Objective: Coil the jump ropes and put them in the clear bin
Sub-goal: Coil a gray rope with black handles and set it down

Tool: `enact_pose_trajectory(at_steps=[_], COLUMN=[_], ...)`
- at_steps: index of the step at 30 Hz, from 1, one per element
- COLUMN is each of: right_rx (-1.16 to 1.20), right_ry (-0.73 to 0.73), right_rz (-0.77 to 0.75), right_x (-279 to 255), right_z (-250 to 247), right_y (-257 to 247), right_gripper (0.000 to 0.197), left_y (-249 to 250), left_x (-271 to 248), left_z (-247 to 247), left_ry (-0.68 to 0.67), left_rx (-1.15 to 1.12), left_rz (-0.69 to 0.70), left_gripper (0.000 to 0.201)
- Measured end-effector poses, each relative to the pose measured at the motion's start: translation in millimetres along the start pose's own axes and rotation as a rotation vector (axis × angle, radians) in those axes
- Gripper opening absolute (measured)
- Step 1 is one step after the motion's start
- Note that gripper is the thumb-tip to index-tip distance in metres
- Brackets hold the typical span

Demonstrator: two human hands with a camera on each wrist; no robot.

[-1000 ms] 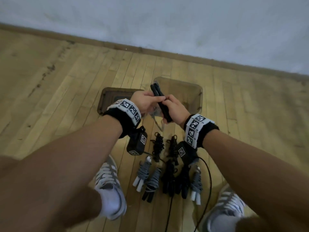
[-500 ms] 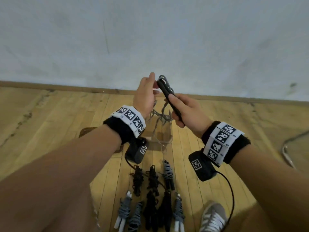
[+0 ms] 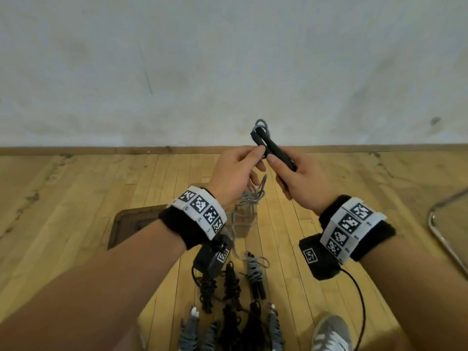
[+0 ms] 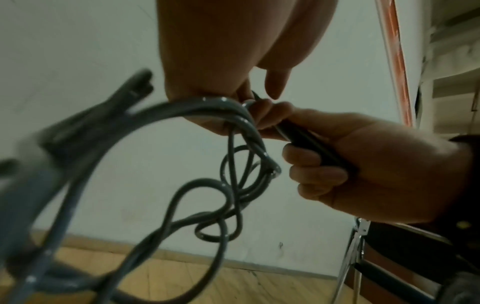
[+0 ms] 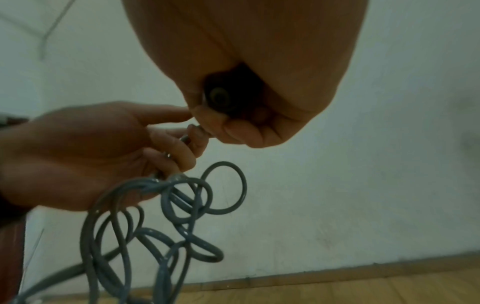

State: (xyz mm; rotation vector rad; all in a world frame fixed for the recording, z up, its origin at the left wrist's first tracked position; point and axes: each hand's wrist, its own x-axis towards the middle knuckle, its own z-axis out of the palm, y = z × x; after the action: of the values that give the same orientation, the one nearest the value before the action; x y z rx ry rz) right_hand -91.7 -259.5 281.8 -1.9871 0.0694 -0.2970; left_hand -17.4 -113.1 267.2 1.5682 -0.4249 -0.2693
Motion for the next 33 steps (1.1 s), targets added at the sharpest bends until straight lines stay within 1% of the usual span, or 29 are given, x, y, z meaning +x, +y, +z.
enact_pose_trajectory(at_steps=[3, 6, 7, 9, 10, 13, 15, 16, 18, 20, 23, 24, 28, 30, 31, 33], right_rx=[-0.169, -0.194, -0.181, -0.138, -0.098, 0.05, 0.082, 0.088, 0.089, 0.048, -0.11, -0.157, -0.259, -0.425, -0.538, -0.738], right_ry=[0.006, -0.014, -0.036, -0.089, -0.115, -0.187, -0.188, -0.166, -0.099, -0.027, 0.028, 0.043, 0.138, 0.153, 0.138, 0.098], right_rz=[-0.056, -0.043, -0.042, -0.028, -0.005, 0.061, 0.039, 0.018, -0.005, 0.003, -0.023, -0.032, 0.018, 0.031, 0.036, 0.045], right_x=[-2, -6, -9, -13, -14, -15, -15, -14, -10, -7, -7, -8, 0, 2, 2, 0], right_z=[1, 0, 0, 1, 2, 2, 2, 2, 1, -3, -4, -4, -9, -13, -14, -14], right_y=[5, 4, 2, -2, -3, -4, -5, -5, -4, -4, -5, -3, 12, 17, 17, 14], right_gripper=[0.024, 0.033, 0.034, 0.035, 0.036, 0.039, 0.037, 0.037, 0.038, 0.037, 0.036, 0.036, 0.035, 0.036, 0.037, 0.04], left_y=[-4, -2, 0, 2, 4, 4, 6, 7, 7, 4, -6, -10, -17, -16, -14, -9], left_x=[-2, -6, -7, -9, -11, -15, -16, -16, -16, -16, -18, -17, -20, -20, -20, -18], left_z=[3, 3, 2, 0, 0, -1, -1, -2, -2, -4, -11, -14, -19, -19, -19, -22], left_ry=[0.015, 0.03, 0.035, 0.041, 0.033, -0.008, -0.005, -0.004, -0.02, -0.052, -0.071, -0.081, -0.183, -0.193, -0.174, -0.121], left_rx=[-0.02, -0.096, -0.11, -0.09, -0.083, -0.11, -0.109, -0.09, -0.034, 0.06, 0.298, 0.378, 0.718, 0.793, 0.816, 0.888], left_rz=[-0.045, -0.059, -0.058, -0.044, -0.034, -0.038, -0.035, -0.035, -0.045, -0.05, 0.015, 0.033, 0.092, 0.131, 0.159, 0.263], left_gripper=[0.038, 0.045, 0.043, 0.03, 0.028, 0.034, 0.032, 0.028, 0.03, 0.032, 0.016, 0.014, 0.023, 0.026, 0.027, 0.028])
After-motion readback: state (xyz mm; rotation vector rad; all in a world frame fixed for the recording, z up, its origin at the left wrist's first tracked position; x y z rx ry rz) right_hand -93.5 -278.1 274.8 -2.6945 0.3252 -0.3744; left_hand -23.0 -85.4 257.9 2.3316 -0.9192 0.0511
